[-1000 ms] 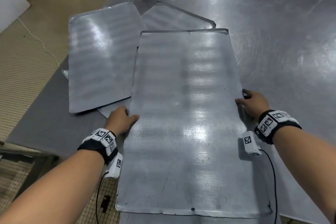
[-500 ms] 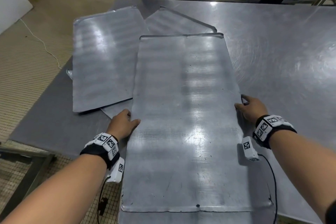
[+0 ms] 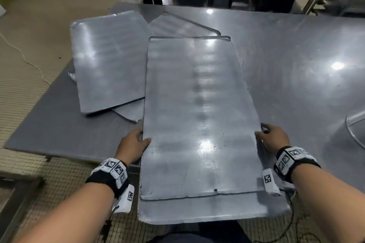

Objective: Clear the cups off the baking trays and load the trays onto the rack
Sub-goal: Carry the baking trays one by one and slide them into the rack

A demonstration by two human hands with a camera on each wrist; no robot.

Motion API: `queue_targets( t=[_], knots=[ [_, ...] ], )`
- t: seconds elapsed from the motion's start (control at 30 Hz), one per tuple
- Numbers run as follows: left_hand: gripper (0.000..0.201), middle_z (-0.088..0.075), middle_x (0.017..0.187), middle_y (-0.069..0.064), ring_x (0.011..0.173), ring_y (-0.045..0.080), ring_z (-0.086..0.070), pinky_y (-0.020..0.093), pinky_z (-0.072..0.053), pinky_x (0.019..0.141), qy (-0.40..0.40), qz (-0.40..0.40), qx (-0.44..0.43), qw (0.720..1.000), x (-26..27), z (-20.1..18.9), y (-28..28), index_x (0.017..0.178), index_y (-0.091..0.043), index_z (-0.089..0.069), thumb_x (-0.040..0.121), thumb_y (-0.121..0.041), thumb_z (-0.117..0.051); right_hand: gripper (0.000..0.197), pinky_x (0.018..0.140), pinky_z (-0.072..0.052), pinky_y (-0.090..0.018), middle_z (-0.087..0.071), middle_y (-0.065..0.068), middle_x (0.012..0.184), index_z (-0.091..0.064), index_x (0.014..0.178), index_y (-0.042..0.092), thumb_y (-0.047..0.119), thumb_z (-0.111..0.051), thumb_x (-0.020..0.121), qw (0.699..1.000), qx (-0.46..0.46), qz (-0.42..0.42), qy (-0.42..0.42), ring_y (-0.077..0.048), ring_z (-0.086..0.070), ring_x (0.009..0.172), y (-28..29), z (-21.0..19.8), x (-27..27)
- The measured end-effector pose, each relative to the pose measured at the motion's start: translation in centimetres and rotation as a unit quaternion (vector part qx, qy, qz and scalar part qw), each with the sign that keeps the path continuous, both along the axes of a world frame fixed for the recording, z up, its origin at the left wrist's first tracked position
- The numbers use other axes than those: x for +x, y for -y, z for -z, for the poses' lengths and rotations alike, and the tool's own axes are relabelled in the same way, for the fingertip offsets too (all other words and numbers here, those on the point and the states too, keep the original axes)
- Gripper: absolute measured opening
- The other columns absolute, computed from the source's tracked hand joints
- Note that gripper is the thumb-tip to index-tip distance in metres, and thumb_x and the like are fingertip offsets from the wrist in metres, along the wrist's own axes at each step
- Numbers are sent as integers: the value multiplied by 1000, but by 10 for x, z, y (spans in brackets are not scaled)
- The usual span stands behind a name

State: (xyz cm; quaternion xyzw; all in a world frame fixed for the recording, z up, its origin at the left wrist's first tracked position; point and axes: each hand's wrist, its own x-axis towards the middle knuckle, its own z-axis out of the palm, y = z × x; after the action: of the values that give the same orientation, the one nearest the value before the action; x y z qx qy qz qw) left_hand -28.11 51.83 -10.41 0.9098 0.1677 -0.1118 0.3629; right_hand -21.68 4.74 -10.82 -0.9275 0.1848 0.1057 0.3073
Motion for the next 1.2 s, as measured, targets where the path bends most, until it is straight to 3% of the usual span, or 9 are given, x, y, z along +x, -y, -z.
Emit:
queue_targets(
  t=[0.17,0.27,0.47,0.63,0.7,0.83,1.03,1.1,1.2],
  knots=[
    [39,-71,117,5,102,28,-64,32,-47,79,13,6,8,1000,-32,10,-2,129,-22,-61,94,-38,-66,46,97,-46,-37,-71,-14,121,-65,133,17,25,-72,88,999,-6,40,12,-31,-64,116,-4,4,-55],
    [38,-69,106,3,88,20,-59,29,-42,74,21,10,-2,1000,-50,10,1,128,-20,-60,95,-38,-65,45,96,-46,-38,-71,-14,121,-65,132,15,24,-72,88,998,1,61,19,-32,-64,115,-4,6,-81],
    [43,-67,101,-2,84,17,-61,30,-46,75,30,-1,-36,999,-81,10,8,137,-23,-55,97,-37,-62,51,92,-48,-41,-70,-19,119,-60,138,15,31,-70,91,998,-11,67,15,-36,-65,109,-4,9,-114],
    [50,-66,127,-9,110,11,-65,35,-52,95,27,-15,-136,990,-110,25,16,148,-34,-42,101,-39,-56,53,86,-46,-36,-68,-18,118,-55,143,18,34,-67,94,998,-26,57,29,-35,-64,107,-3,11,-134],
    [52,-64,125,-15,108,2,-63,34,-53,95,29,-30,-175,984,-123,28,22,150,-40,-38,101,-37,-56,54,85,-45,-35,-65,-17,119,-53,144,19,36,-65,94,998,-18,50,29,-34,-62,106,0,12,-142],
    [55,-62,132,-12,116,11,-62,39,-51,100,39,-93,-222,970,-147,28,36,151,-41,-37,101,-32,-58,58,96,-50,-47,-56,-15,127,-50,145,26,48,-61,93,999,-16,42,18,-33,-60,111,6,16,-159],
    [46,-58,135,1,119,25,-59,46,-52,98,66,-177,-175,966,-188,28,65,146,-33,-45,101,-40,-54,57,99,-46,-46,-48,-15,138,-50,144,24,50,-57,94,998,21,57,34,-32,-56,118,4,17,-189],
    [53,-44,144,6,124,30,-53,50,-52,97,61,-145,-65,985,-194,29,71,149,-30,-39,100,-47,-51,61,104,-42,-48,-40,-12,144,-48,144,25,55,-58,93,999,-16,18,46,-31,-47,128,0,17,-200],
    [66,-22,156,1,141,31,-28,56,-42,108,51,-44,79,995,-201,27,80,149,-29,-39,93,-60,-53,60,114,-32,-52,-36,-8,148,-56,135,25,62,-59,88,986,-99,-95,94,-29,-36,136,-9,16,-214]
  ],
)
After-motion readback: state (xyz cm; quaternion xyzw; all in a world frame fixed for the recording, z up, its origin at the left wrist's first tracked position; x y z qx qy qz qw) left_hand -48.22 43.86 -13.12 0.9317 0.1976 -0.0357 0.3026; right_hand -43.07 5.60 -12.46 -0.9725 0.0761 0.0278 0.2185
